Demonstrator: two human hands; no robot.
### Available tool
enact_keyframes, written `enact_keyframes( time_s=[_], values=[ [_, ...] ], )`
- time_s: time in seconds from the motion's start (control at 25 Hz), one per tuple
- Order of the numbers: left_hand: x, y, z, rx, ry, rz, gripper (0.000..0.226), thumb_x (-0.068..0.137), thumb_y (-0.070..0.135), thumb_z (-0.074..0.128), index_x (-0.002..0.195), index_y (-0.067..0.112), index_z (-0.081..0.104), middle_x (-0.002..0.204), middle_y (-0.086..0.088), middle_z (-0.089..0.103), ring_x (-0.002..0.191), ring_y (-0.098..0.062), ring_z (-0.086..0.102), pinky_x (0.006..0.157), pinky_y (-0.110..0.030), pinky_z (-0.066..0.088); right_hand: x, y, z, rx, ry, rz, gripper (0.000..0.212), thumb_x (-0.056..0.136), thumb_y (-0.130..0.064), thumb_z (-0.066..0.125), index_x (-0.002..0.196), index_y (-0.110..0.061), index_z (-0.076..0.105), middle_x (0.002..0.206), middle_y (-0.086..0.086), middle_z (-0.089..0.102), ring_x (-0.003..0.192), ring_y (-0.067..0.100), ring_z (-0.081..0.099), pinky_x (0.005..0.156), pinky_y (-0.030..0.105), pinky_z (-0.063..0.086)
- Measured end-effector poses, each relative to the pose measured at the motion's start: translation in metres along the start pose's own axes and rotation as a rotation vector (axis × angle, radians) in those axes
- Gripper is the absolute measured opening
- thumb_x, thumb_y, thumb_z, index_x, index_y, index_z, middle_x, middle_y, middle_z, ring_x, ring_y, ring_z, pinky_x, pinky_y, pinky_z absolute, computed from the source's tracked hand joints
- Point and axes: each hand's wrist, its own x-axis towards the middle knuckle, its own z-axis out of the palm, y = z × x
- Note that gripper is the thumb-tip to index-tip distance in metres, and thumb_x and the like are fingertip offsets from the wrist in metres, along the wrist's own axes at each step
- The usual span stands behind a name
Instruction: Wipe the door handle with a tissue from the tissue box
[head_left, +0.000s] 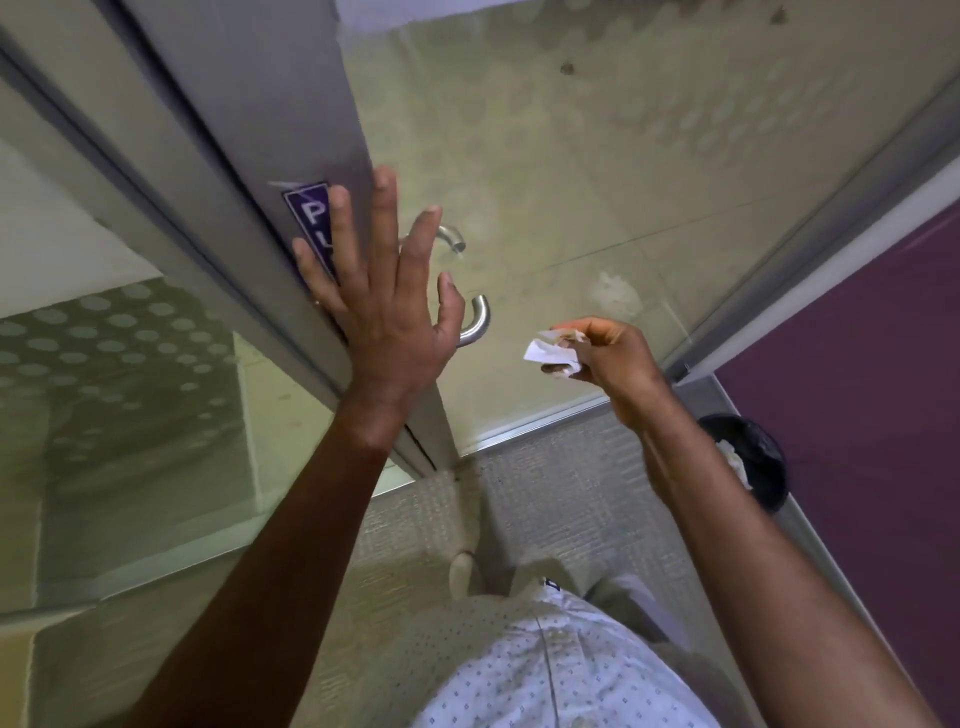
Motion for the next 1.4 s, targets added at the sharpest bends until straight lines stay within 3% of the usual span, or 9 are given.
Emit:
enact_keyframes(
  time_s=[0.24,0.48,0.64,0.88,0.96,1.04,1.2,1.32,1.4],
  values=[
    [-0.008,0.113,0.049,-0.154,-0.137,0.095,0.049,0.089,0.024,0.066,0.138,0.021,0.06,0.168,-0.009,0.031,0.156,-0.038,0.022,0.121,-0.07,0.009,0.01,0.014,-0.115,0.208,0.07,0.159,0.03,0.087,-0.001,0.056,0.11,0.002,0.074,0.109,0.018,0.075,0.093,0.026,0.072,0.09,0.031,0.059],
    [-0.041,0.25,0.118,-0.325,-0.367,0.131,0.051,0.087,0.02,0.06,0.138,0.019,0.06,0.168,-0.006,0.032,0.158,-0.029,0.022,0.124,-0.064,0.014,0.022,0.048,-0.244,0.141,0.186,0.198,0.039,0.083,0.016,0.06,0.111,-0.008,0.074,0.102,0.01,0.073,0.088,0.016,0.068,0.084,0.021,0.056],
    [-0.073,0.322,0.178,-0.483,-0.657,0.207,0.053,0.086,0.025,0.05,0.137,0.013,0.058,0.166,-0.011,0.035,0.154,-0.033,0.03,0.116,-0.057,0.034,0.035,0.088,-0.322,0.056,0.271,0.233,0.042,0.087,0.016,0.05,0.115,-0.004,0.073,0.107,0.012,0.074,0.075,0.007,0.063,0.059,0.01,0.049],
    [-0.133,0.4,0.261,-0.519,-0.997,0.31,0.054,0.084,0.017,0.057,0.137,0.008,0.058,0.16,-0.016,0.043,0.146,-0.038,0.041,0.12,-0.046,0.034,0.055,0.169,-0.418,0.086,0.486,0.324,0.01,0.082,-0.012,0.059,0.082,-0.02,0.066,0.075,0.002,0.063,0.068,0.02,0.057,0.058,0.029,0.042],
    [-0.155,0.419,0.285,-0.507,-1.09,0.357,0.058,0.085,0.009,0.068,0.141,0.003,0.056,0.158,-0.018,0.045,0.144,-0.039,0.042,0.122,-0.045,0.033,0.066,0.199,-0.441,0.077,0.507,0.37,0.023,0.087,-0.016,0.059,0.068,-0.02,0.071,0.064,-0.002,0.062,0.057,0.014,0.055,0.057,0.029,0.04],
    [-0.176,0.432,0.303,-0.498,-1.175,0.349,0.063,0.085,0.004,0.076,0.144,0.001,0.054,0.158,-0.019,0.045,0.145,-0.039,0.042,0.121,-0.047,0.035,0.08,0.233,-0.461,-0.031,0.606,0.394,0.02,0.089,-0.007,0.063,0.077,-0.02,0.074,0.068,-0.005,0.064,0.053,0.003,0.06,0.054,0.022,0.047],
    [-0.222,0.448,0.338,-0.432,-1.314,0.338,0.063,0.094,0.01,0.07,0.152,0.007,0.046,0.165,-0.014,0.035,0.153,-0.034,0.03,0.123,-0.053,0.034,0.102,0.293,-0.49,-0.162,0.635,0.404,0.02,0.086,-0.006,0.065,0.086,-0.025,0.07,0.092,-0.001,0.067,0.088,0.018,0.065,0.075,0.025,0.051],
    [-0.248,0.448,0.356,-0.407,-1.382,0.35,0.062,0.099,0.016,0.065,0.155,0.011,0.042,0.169,-0.01,0.028,0.157,-0.03,0.022,0.125,-0.053,0.032,0.109,0.331,-0.504,-0.208,0.558,0.504,0.028,0.092,-0.008,0.058,0.115,-0.022,0.065,0.109,-0.003,0.057,0.098,0.014,0.054,0.065,0.01,0.039],
    [-0.257,0.448,0.359,-0.401,-1.4,0.345,0.062,0.1,0.018,0.063,0.157,0.012,0.039,0.17,-0.009,0.025,0.158,-0.029,0.019,0.126,-0.053,0.03,0.107,0.346,-0.504,-0.169,0.614,0.534,0.026,0.09,-0.007,0.057,0.109,-0.022,0.065,0.113,0.001,0.059,0.1,0.018,0.055,0.066,0.019,0.042]
  ],
)
